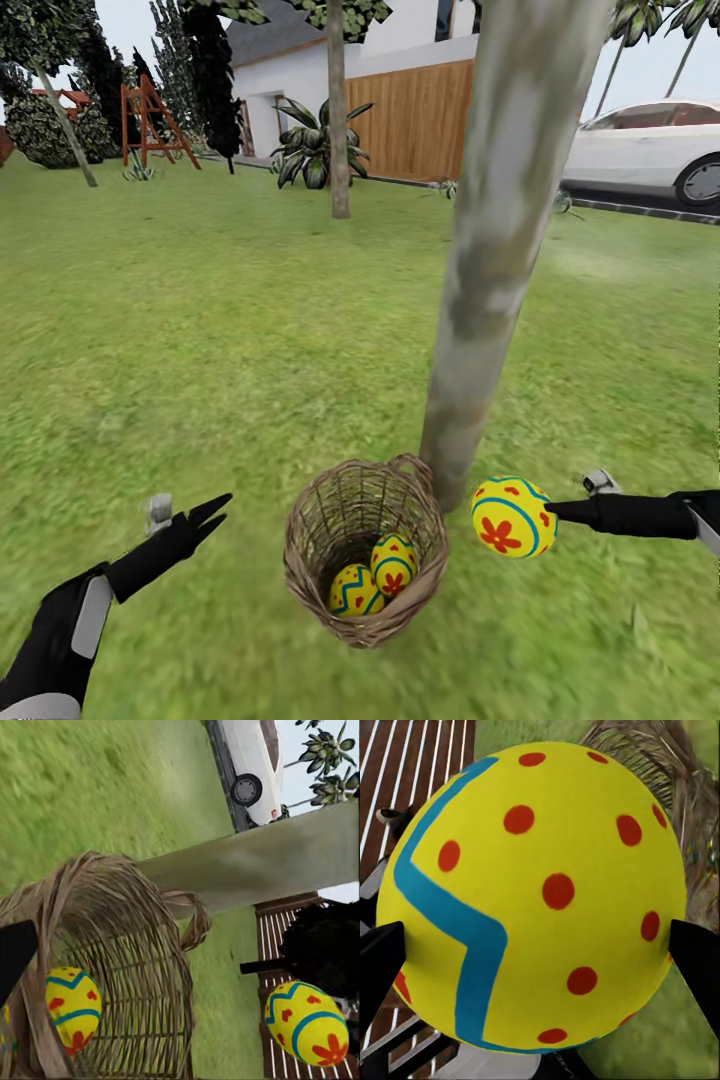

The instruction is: Take the three Easter eggs out of the wicker basket on the lawn in the garden, then place them on the lawn next to a single tree (choose any tree) so that all three eggs are next to the same tree and none are left in the basket.

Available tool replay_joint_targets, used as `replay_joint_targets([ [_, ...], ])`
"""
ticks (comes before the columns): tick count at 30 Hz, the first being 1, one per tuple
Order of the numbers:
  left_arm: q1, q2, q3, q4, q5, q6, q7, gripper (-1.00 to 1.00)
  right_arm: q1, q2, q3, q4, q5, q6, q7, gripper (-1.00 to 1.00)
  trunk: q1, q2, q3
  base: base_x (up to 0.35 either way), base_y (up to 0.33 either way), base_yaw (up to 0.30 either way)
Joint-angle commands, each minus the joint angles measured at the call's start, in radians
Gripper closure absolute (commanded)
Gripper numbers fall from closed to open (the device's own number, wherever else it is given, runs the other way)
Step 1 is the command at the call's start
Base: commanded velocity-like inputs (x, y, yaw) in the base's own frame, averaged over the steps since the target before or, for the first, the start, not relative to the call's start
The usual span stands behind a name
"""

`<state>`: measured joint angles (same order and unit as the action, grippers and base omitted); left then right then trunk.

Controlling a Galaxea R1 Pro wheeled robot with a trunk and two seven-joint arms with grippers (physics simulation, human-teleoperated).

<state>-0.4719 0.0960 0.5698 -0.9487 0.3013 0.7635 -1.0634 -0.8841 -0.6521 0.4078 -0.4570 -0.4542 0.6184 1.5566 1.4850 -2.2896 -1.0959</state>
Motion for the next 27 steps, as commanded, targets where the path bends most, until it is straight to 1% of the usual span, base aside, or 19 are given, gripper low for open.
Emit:
replay_joint_targets([
  [1, -0.001, -0.017, 0.0, -0.011, 0.003, 0.007, -0.001, -1.0, -0.001, 0.0, 0.006, 0.013, -0.007, -0.013, -0.003, 1.0, 0.0, 0.0, -0.001, 0.105, -0.289, 0.0],
  [2, -0.001, -0.031, -0.003, -0.016, 0.003, 0.007, -0.001, -1.0, -0.001, 0.0, 0.007, 0.02, -0.007, -0.031, -0.011, 1.0, 0.0, 0.0, -0.001, 0.107, -0.289, 0.0],
  [3, -0.001, -0.049, -0.006, -0.019, 0.004, 0.007, -0.001, -1.0, -0.001, 0.003, 0.008, 0.028, -0.007, -0.049, -0.035, 1.0, 0.0, 0.0, -0.001, 0.109, -0.29, 0.0],
  [4, -0.001, -0.057, -0.007, -0.021, 0.004, 0.007, -0.001, -1.0, -0.001, 0.005, 0.008, 0.036, -0.007, -0.061, -0.064, 1.0, 0.0, 0.0, -0.001, 0.109, -0.29, 0.0],
  [6, -0.001, -0.064, -0.008, -0.019, 0.004, 0.007, -0.001, -1.0, -0.001, 0.008, 0.009, 0.044, -0.006, -0.08, -0.121, 1.0, 0.0, 0.0, -0.001, 0.109, -0.29, 0.0],
  [9, 0.0, -0.067, -0.008, -0.011, 0.004, 0.006, -0.001, -1.0, 0.0, 0.009, 0.009, 0.048, -0.006, -0.089, -0.165, 1.0, 0.0, 0.0, -0.001, 0.076, -0.192, 0.0],
  [11, 0.007, -0.067, -0.008, -0.008, 0.003, 0.004, -0.001, -1.0, 0.003, 0.01, 0.009, 0.049, -0.006, -0.09, -0.21, 1.0, 0.0, 0.0, -0.001, 0.016, -0.039, 0.0],
  [13, 0.02, -0.066, -0.008, -0.007, 0.002, 0.002, -0.001, -1.0, 0.006, 0.012, 0.009, 0.049, -0.007, -0.091, -0.29, 1.0, 0.0, 0.0, -0.001, -0.028, -0.016, 0.0],
  [14, 0.021, -0.066, -0.008, -0.004, 0.001, 0.002, -0.001, -1.0, 0.006, 0.013, 0.009, 0.05, -0.007, -0.093, -0.316, 1.0, 0.0, 0.0, -0.001, -0.152, -0.08, 0.0],
  [15, 0.022, -0.065, -0.008, 0.012, 0.001, 0.002, -0.001, -1.0, 0.007, 0.016, 0.009, 0.05, -0.009, -0.112, -0.379, 1.0, 0.0, 0.0, -0.001, -0.244, -0.133, 0.0],
  [17, 0.022, -0.064, -0.008, 0.025, 0.001, 0.002, -0.001, -1.0, 0.007, 0.022, 0.009, 0.05, -0.01, -0.132, -0.476, 1.0, 0.0, 0.0, -0.001, -0.273, -0.15, 0.0],
  [19, 0.022, -0.064, -0.008, 0.028, 0.001, 0.002, -0.001, -1.0, 0.008, 0.025, 0.009, 0.05, -0.01, -0.138, -0.517, 1.0, 0.0, 0.0, -0.001, -0.286, -0.157, 0.0],
  [21, 0.022, -0.064, -0.008, 0.028, 0.001, 0.002, -0.001, -1.0, 0.008, 0.029, 0.009, 0.05, -0.011, -0.139, -0.532, 1.0, 0.0, 0.0, -0.001, -0.285, -0.159, 0.0],
  [22, 0.022, -0.065, -0.008, 0.028, 0.001, 0.002, -0.001, -1.0, 0.009, 0.034, 0.009, 0.051, -0.01, -0.14, -0.545, 1.0, 0.0, 0.0, -0.001, -0.241, -0.15, 0.0],
  [24, 0.022, -0.065, -0.008, 0.028, 0.001, 0.002, -0.001, -1.0, 0.013, 0.05, 0.009, 0.05, -0.009, -0.141, -0.611, 1.0, 0.0, 0.0, -0.001, -0.087, -0.057, 0.0],
  [26, 0.022, -0.065, -0.008, 0.028, 0.001, 0.002, -0.001, -1.0, 0.014, 0.079, 0.01, 0.05, -0.008, -0.167, -0.709, 1.0, 0.0, 0.0, -0.001, -0.02, -0.014, 0.0],
  [27, 0.022, -0.065, -0.008, 0.028, 0.001, 0.002, -0.001, -1.0, 0.015, 0.093, 0.011, 0.049, -0.009, -0.184, -0.746, 1.0, 0.0, 0.0, -0.001, -0.066, -0.102, 0.053],
])
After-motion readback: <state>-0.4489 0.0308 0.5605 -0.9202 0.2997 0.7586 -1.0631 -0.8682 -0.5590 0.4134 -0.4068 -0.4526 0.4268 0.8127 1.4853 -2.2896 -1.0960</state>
